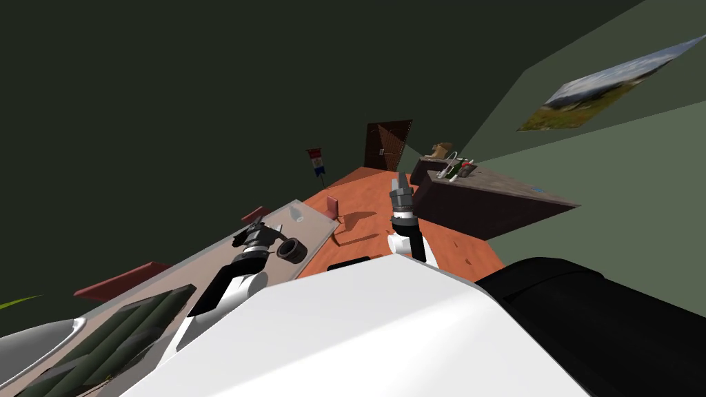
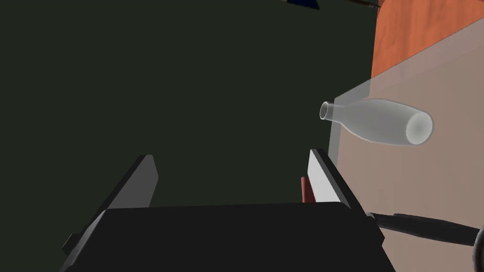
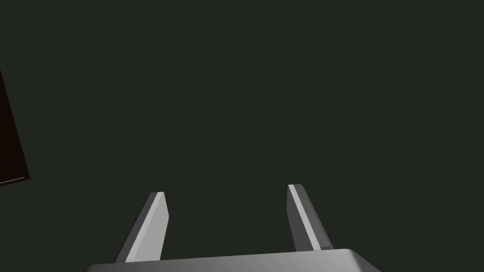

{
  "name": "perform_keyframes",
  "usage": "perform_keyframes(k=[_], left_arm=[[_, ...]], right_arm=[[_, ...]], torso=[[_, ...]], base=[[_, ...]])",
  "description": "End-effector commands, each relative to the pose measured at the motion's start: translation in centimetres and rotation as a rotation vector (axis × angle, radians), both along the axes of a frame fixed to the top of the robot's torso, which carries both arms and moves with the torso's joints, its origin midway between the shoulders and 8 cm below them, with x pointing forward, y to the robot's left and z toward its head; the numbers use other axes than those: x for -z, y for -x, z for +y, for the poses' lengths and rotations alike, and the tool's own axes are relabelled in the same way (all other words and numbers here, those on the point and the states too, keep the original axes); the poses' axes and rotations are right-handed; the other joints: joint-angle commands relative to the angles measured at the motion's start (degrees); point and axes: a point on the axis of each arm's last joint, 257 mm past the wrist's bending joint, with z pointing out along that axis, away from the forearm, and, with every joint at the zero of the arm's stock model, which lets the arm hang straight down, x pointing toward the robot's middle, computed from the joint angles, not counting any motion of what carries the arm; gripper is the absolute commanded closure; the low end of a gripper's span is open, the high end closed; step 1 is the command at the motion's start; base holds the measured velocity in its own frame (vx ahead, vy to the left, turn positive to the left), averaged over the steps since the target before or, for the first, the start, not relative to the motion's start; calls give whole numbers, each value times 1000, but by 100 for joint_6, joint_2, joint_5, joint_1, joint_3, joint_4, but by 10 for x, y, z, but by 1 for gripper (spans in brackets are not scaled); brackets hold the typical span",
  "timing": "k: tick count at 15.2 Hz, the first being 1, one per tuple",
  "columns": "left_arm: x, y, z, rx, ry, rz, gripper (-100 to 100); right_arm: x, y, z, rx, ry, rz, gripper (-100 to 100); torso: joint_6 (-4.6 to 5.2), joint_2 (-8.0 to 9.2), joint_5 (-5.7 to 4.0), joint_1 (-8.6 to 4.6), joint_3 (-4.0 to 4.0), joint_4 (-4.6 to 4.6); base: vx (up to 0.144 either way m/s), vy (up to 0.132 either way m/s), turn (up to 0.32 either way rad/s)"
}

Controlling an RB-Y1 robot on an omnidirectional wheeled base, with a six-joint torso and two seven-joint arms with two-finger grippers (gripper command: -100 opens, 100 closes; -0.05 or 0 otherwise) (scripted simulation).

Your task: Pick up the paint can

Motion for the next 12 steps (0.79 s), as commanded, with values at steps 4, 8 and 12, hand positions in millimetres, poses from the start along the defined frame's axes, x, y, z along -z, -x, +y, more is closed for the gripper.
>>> perform_keyframes(k=[4, 8, 12], left_arm=[[30, 3, 15, -25, 64, 100, -100], [56, 10, 25, -47, 115, 186, -100], [77, 18, 35, -70, 166, 256, -100]], right_arm=[[0, 0, 0, 0, 0, 0, 0], [0, 0, 0, 0, 0, 0, 0], [0, 0, 0, 0, 0, 0, 0]], torso=[[1, 1, 0, 2, 1, 0], [0, -2, 0, 0, -1, 0], [-2, -1, 0, 1, -1, 0]], base=[[13, -10, -71], [20, -11, -80], [18, -9, -67]])
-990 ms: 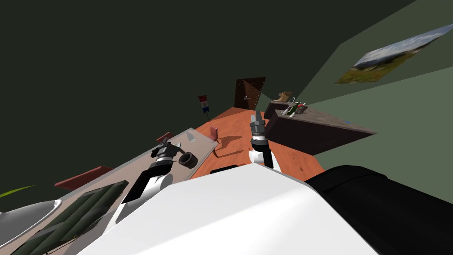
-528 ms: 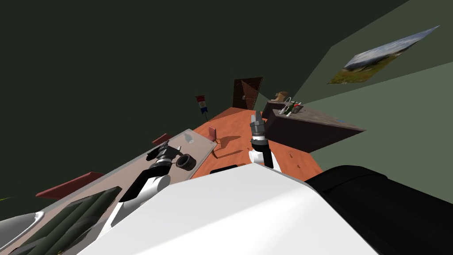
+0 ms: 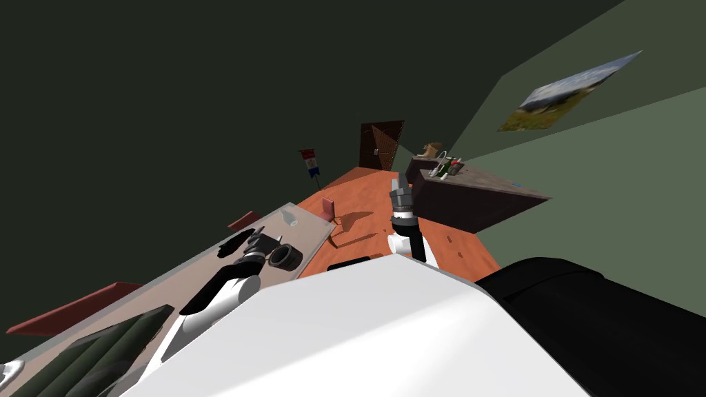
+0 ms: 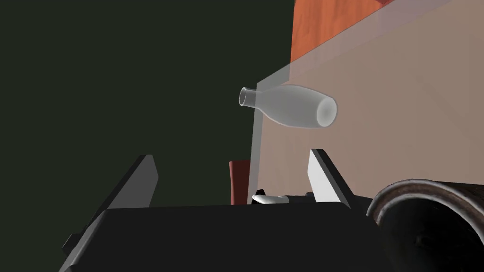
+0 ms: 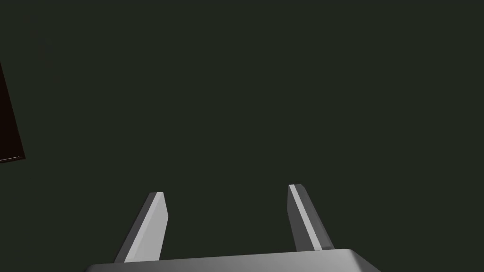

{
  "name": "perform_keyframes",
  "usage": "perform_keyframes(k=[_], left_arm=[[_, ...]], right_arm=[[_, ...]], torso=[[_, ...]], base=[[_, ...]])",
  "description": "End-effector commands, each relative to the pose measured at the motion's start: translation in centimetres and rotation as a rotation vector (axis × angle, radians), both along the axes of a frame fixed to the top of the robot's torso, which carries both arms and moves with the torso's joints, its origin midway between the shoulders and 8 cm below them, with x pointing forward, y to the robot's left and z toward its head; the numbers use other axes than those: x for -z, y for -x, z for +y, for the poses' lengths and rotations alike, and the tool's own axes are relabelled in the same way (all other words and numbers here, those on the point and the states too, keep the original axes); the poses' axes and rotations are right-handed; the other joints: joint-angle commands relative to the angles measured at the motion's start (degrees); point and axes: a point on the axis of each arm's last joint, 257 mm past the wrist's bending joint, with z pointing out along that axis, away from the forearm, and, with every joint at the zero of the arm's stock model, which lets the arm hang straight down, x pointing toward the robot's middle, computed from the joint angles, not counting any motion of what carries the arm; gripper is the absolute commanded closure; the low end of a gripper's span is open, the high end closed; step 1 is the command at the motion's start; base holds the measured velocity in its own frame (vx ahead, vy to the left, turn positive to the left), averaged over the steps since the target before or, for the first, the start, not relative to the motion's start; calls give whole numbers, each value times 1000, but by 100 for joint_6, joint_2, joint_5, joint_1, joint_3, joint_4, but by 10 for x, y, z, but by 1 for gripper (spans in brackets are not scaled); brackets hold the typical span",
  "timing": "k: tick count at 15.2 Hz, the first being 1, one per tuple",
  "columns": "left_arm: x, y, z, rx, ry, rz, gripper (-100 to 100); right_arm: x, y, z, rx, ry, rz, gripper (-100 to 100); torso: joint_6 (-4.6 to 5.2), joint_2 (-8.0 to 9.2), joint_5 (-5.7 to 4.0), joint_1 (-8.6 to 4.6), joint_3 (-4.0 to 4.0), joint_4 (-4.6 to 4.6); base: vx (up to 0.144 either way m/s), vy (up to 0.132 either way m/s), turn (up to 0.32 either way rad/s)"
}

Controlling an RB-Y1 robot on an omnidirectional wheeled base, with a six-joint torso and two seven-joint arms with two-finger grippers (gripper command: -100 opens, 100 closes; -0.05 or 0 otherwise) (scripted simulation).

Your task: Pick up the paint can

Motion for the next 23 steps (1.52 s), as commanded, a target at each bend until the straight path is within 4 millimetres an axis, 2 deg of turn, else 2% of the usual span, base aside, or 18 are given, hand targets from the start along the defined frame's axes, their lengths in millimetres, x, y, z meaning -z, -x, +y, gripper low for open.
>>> perform_keyframes(k=[1, 3, 4, 7, 8, 13, 14, 16, 17, 19, 20, 23], left_arm=[[17, 7, 11, -28, 48, 50, -100], [25, 10, 10, -28, 56, 82, -100], [35, 17, 20, -56, 98, 108, -100], [45, 21, 19, -55, 108, 149, -100], [56, 29, 27, -85, 152, 181, -100], [82, 47, 32, -115, 213, 277, -100], [90, 55, 40, -146, 255, 299, -100], [99, 61, 37, -146, 266, 338, -100], [108, 71, 44, -178, 309, 365, -100], [114, 76, 42, -178, 318, 397, -100], [121, 85, 48, -209, 359, 416, -100], [128, 91, 45, -210, 369, 453, -100]], right_arm=[[0, 0, 0, 0, 0, 0, 0], [0, 0, 0, 0, 0, 0, 0], [0, 0, 0, 0, 0, 0, 0], [0, 0, 0, 0, 0, 0, 0], [0, 0, 0, 0, 0, 0, 0], [0, 0, 0, 0, 0, 0, 0], [0, 0, 0, 0, 0, 0, 0], [0, 0, 0, 0, 0, 0, 0], [0, 0, 0, 0, 0, 0, 0], [0, 0, 0, 0, 0, 0, 0], [0, 0, 0, 0, 0, 0, 0], [0, 0, 0, 0, 0, 0, 0]], torso=[[0, 0, 0, 0, 0, 0], [3, -1, 0, 0, -1, 0], [1, -2, 0, 1, -1, 0], [1, -3, 0, 0, -2, -1], [0, -1, 0, 1, 0, 0], [2, -4, 0, 1, -2, -1], [0, -3, 1, 1, -2, -1], [2, -3, 0, 0, -1, 0], [1, -2, 0, 1, -1, 0], [2, -4, 1, 2, -2, -1], [1, -3, 1, 2, -2, -1], [1, -3, 0, 2, -1, 0]], base=[[14, -8, -91], [19, -6, -84], [27, -10, -126], [18, -6, -50], [14, -5, -89], [21, -4, -89], [21, -5, -101], [21, -2, -74], [25, -1, -85], [23, 0, -81], [22, -2, -98], [18, 2, -43]])
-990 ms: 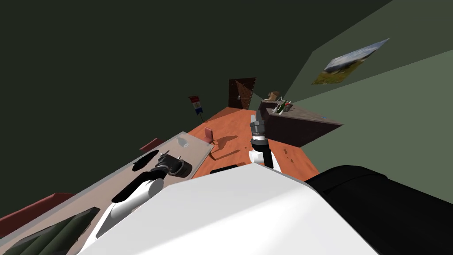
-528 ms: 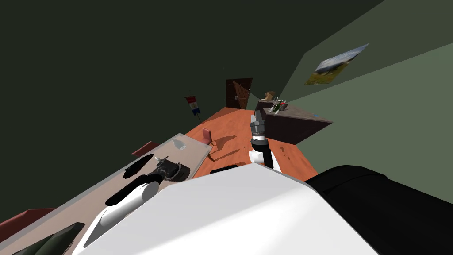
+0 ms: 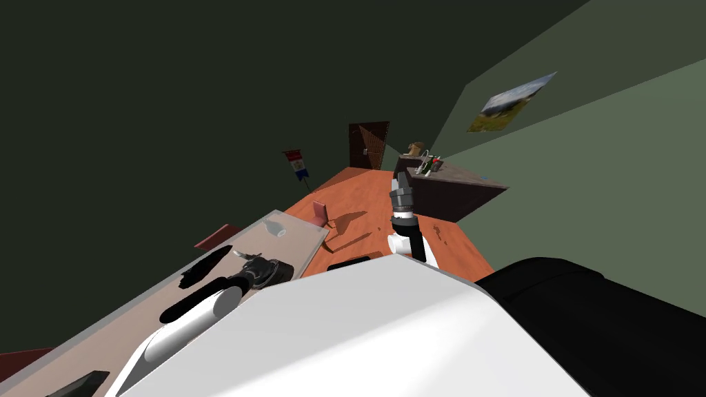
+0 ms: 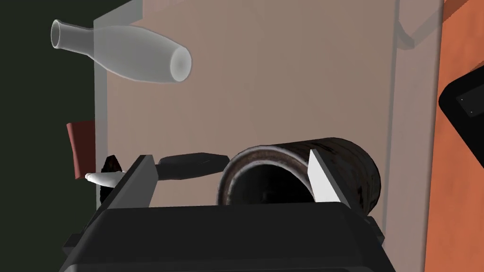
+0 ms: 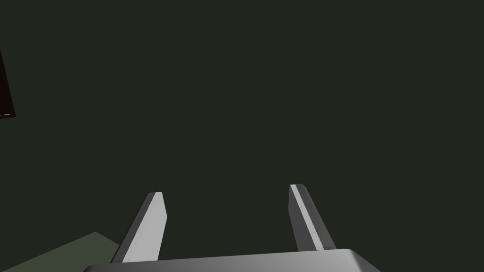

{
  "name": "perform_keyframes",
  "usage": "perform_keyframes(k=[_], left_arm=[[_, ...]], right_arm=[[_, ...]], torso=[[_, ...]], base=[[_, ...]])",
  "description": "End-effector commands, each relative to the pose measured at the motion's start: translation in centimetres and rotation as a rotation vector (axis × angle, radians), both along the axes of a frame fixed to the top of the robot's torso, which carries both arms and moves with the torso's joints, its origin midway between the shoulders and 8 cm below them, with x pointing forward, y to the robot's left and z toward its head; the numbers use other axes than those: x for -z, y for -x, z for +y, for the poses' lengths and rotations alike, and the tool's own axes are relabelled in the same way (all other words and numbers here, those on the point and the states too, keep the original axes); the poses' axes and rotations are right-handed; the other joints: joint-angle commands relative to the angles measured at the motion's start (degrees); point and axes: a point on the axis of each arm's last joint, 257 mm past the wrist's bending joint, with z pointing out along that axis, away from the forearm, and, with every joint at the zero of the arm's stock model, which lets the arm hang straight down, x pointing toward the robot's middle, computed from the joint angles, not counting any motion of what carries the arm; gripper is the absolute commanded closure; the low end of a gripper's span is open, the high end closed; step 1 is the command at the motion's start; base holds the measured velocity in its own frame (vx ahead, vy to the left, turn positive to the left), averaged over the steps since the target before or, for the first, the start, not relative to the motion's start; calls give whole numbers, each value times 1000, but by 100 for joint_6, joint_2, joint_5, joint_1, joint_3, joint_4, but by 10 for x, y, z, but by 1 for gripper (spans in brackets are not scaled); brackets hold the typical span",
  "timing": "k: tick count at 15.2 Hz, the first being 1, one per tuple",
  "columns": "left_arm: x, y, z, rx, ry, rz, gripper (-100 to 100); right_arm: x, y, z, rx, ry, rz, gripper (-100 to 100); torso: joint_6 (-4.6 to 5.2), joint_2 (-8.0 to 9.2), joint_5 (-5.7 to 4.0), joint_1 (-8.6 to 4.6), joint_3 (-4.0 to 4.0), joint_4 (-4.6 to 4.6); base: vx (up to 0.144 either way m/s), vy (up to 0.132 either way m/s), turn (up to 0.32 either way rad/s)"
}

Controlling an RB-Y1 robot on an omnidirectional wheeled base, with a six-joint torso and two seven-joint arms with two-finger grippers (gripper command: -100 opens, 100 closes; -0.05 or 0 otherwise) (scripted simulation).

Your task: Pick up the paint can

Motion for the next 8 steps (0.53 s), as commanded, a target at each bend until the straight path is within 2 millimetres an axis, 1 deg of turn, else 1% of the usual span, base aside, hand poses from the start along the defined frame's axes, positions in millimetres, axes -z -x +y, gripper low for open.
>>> perform_keyframes(k=[1, 3, 4, 6, 7, 8], left_arm=[[11, 14, 4, -36, 46, 44, -100], [15, 18, 2, -34, 55, 66, -100], [21, 28, 6, -69, 90, 89, -100], [26, 33, 3, -67, 102, 118, -100], [32, 43, 7, -101, 136, 139, -100], [35, 47, 5, -99, 144, 160, -100]], right_arm=[[0, 0, 0, 0, 0, 0, 0], [0, 0, 0, 0, 0, 0, 0], [0, 0, 0, 0, 0, 0, 0], [0, 0, 0, 0, 0, 0, 0], [0, 0, 0, 0, 0, 0, 0], [0, 0, 0, 0, 0, 0, 0]], torso=[[0, 0, 0, 0, 0, 0], [2, -1, 0, 0, 0, 0], [1, 0, 0, 1, 0, 0], [2, -3, 0, 1, -1, 0], [1, -2, 0, 2, -1, 0], [2, -2, 0, 2, -1, 0]], base=[[16, 2, -98], [17, 4, -76], [22, 4, -74], [22, 7, -67], [19, 8, -97], [20, 10, -91]])
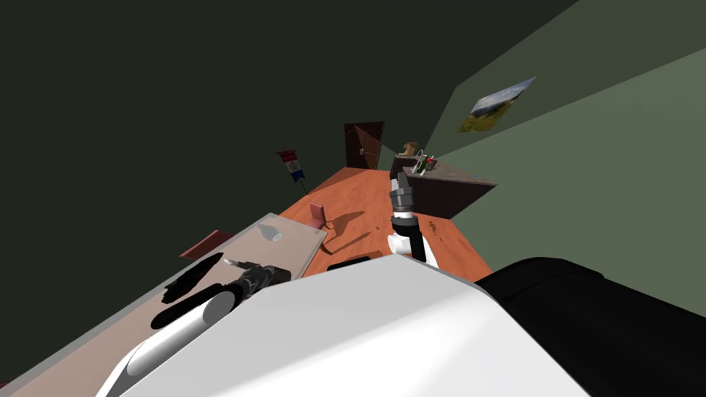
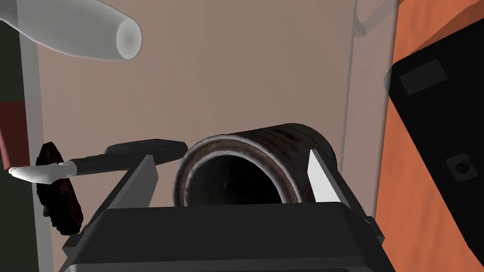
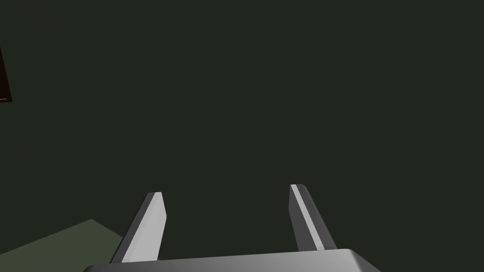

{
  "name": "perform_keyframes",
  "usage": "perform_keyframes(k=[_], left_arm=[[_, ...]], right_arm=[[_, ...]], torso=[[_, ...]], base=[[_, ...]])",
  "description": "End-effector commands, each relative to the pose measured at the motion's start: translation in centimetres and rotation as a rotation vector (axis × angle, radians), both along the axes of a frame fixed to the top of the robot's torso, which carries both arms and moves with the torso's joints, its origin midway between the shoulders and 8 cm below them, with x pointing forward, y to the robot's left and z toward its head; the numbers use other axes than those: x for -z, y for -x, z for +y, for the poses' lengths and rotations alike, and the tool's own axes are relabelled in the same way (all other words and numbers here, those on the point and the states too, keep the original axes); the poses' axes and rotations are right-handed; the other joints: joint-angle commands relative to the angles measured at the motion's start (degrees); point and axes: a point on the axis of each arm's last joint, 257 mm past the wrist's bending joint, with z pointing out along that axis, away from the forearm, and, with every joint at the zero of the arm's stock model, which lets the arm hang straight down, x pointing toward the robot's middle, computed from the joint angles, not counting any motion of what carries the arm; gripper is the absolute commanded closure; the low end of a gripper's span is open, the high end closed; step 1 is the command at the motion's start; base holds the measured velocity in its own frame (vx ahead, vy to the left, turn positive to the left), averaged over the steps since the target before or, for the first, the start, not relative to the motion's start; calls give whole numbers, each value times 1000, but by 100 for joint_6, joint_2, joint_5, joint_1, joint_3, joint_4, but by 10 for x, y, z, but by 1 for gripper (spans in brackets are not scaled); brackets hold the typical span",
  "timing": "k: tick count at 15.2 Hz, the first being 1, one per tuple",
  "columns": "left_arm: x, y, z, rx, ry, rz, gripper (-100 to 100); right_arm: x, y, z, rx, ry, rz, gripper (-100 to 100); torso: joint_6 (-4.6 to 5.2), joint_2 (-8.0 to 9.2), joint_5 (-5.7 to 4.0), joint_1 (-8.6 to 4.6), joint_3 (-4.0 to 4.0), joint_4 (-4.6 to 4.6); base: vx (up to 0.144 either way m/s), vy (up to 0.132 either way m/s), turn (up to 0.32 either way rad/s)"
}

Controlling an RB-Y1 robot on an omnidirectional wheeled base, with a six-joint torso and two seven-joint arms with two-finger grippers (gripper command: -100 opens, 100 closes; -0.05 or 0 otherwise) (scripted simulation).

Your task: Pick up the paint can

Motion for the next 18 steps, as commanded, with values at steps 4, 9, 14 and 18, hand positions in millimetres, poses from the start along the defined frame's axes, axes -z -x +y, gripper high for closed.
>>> perform_keyframes(k=[4, 9, 14, 18], left_arm=[[15, 24, -1, -41, 68, 80, -100], [28, 52, -2, -99, 146, 164, -100], [40, 86, -6, -173, 239, 259, -100], [45, 104, -10, -209, 287, 312, -100]], right_arm=[[0, 0, 0, 0, 0, 0, 0], [0, 0, 0, 0, 0, 0, 0], [0, 0, 0, 0, 0, 0, 0], [0, 0, 0, 0, 0, 0, 0]], torso=[[0, 1, 0, 1, 1, 0], [0, 0, 0, 1, 0, 0], [-1, 0, 1, 6, 0, 0], [-1, 2, 1, 5, 1, 0]], base=[[17, 11, -56], [18, 12, -68], [21, 23, -77], [14, 23, -54]])
